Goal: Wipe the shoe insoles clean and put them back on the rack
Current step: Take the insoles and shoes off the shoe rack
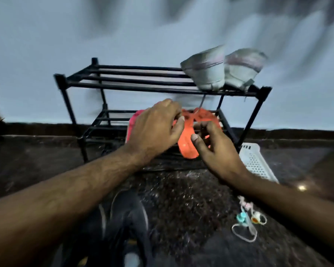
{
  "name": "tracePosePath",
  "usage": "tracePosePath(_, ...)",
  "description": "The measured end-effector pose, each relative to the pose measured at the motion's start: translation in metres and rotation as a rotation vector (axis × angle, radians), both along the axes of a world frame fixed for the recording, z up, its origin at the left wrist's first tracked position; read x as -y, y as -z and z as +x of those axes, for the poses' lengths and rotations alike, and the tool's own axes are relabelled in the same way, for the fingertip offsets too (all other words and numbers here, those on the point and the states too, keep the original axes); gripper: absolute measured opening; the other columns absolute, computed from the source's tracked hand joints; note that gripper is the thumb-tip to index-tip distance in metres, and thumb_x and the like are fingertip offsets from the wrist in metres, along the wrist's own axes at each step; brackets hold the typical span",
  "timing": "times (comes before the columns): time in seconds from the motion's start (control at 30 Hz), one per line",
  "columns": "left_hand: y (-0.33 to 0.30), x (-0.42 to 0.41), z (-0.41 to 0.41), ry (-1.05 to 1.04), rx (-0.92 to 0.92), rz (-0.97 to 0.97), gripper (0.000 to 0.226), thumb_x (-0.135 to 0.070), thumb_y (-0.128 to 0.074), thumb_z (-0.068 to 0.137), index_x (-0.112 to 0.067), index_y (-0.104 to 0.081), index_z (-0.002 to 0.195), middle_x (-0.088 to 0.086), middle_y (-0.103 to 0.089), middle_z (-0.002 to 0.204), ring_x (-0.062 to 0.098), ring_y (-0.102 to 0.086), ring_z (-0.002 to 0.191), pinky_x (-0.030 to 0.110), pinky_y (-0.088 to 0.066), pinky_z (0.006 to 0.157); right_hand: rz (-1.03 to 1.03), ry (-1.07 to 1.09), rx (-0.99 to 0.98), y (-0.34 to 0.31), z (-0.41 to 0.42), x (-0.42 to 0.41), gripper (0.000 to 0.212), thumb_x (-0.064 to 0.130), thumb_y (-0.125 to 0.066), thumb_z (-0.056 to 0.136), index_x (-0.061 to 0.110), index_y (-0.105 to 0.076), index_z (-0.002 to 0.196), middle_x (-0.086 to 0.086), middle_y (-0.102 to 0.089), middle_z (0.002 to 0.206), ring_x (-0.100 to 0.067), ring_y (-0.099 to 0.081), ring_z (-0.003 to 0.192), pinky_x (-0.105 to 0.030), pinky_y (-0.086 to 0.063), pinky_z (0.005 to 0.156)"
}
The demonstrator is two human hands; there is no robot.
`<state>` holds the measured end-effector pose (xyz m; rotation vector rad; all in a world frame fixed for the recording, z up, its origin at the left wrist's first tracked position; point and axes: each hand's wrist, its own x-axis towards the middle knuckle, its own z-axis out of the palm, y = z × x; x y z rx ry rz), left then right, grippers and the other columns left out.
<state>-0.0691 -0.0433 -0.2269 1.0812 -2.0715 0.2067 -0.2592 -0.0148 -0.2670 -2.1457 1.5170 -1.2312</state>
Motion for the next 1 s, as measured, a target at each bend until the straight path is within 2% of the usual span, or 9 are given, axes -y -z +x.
tracePosePath(0.17,-0.009,0.051,-0.058,0.028,-0.072,-0.053,0.013,-0.028,-0.056,0.089,-0.015,-0.057,0.089,0.003,-0.057,0.089,0.026,-0.055,0.088,0.045,-0.047,0.072,0.024,0.193,0.334,-0.017,-0.028,0.037,0.013,0.038,-0.057,0.098,0.032,-0.056,0.109,0.011,-0.067,0.096,-0.017,-0.068,0.085,-0.04,-0.056,0.08)
tracePosePath(0.3,0.002,0.065,-0.096,0.076,-0.354,0.165,0.008,-0.024,-0.06,0.09,-0.018,-0.064,0.087,-0.006,-0.064,0.081,0.011,-0.06,0.077,0.035,-0.049,0.071,0.081,0.319,0.758,-0.036,-0.049,0.072,0.012,0.033,-0.055,0.1,0.022,-0.058,0.102,0.002,-0.064,0.087,-0.013,-0.061,0.065,-0.029,-0.048,0.058)
tracePosePath(0.37,0.001,0.069,-0.11,0.087,-0.594,0.406,0.013,-0.028,-0.061,0.093,-0.019,-0.068,0.086,-0.006,-0.068,0.072,0.006,-0.063,0.067,0.028,-0.052,0.064,0.21,0.336,1.042,-0.05,-0.054,0.082,0.019,0.034,-0.049,0.103,0.017,-0.056,0.1,0.0,-0.059,0.082,-0.012,-0.055,0.058,-0.025,-0.041,0.049)
tracePosePath(0.5,-0.032,0.073,-0.126,0.242,-1.469,1.157,0.037,-0.042,-0.049,0.101,-0.01,-0.066,0.091,0.01,-0.074,0.096,0.02,-0.072,0.088,0.034,-0.055,0.069,0.457,0.371,1.374,-0.077,-0.055,0.089,0.044,0.055,-0.035,0.103,0.018,-0.053,0.088,-0.001,-0.063,0.075,-0.014,-0.056,0.056,-0.024,-0.039,0.051)
tracePosePath(0.6,-0.054,0.065,-0.134,0.215,-1.728,1.416,0.06,-0.056,-0.037,0.101,-0.003,-0.064,0.092,0.018,-0.072,0.102,0.024,-0.07,0.089,0.035,-0.054,0.075,0.625,0.372,1.47,-0.101,-0.056,0.088,0.062,0.072,-0.027,0.096,0.016,-0.051,0.092,-0.006,-0.068,0.084,-0.017,-0.06,0.065,-0.027,-0.041,0.058)
tracePosePath(0.7,-0.066,0.061,-0.138,0.174,-1.843,1.428,0.064,-0.057,-0.035,0.101,0.0,-0.063,0.099,0.019,-0.072,0.096,0.026,-0.069,0.083,0.033,-0.053,0.07,0.705,0.349,1.598,-0.117,-0.054,0.077,0.061,0.07,-0.031,0.097,0.013,-0.051,0.097,-0.006,-0.065,0.083,-0.016,-0.059,0.064,-0.027,-0.043,0.058)
tracePosePath(0.8,-0.074,0.063,-0.138,0.18,-1.875,1.403,0.06,-0.056,-0.042,0.1,0.0,-0.063,0.107,0.02,-0.071,0.104,0.024,-0.069,0.086,0.03,-0.052,0.069,0.702,0.277,1.696,-0.114,-0.046,0.066,0.052,0.064,-0.041,0.097,0.014,-0.056,0.096,-0.005,-0.069,0.087,-0.014,-0.062,0.065,-0.026,-0.045,0.059)
tracePosePath(0.9,-0.079,0.063,-0.139,0.193,-1.909,1.367,0.058,-0.052,-0.049,0.099,0.001,-0.061,0.119,0.02,-0.069,0.115,0.025,-0.068,0.095,0.029,-0.053,0.071,0.643,0.177,1.742,-0.112,-0.045,0.065,0.043,0.057,-0.048,0.098,0.016,-0.06,0.091,-0.003,-0.074,0.087,-0.011,-0.067,0.062,-0.021,-0.05,0.058)
tracePosePath(1.0,-0.08,0.059,-0.145,0.236,-1.96,1.311,0.048,-0.046,-0.052,0.1,-0.002,-0.06,0.117,0.018,-0.069,0.109,0.027,-0.066,0.109,0.032,-0.054,0.085,0.569,0.132,1.789,-0.114,-0.046,0.07,0.037,0.052,-0.056,0.096,0.017,-0.062,0.088,-0.002,-0.074,0.085,-0.008,-0.063,0.056,-0.017,-0.05,0.052)
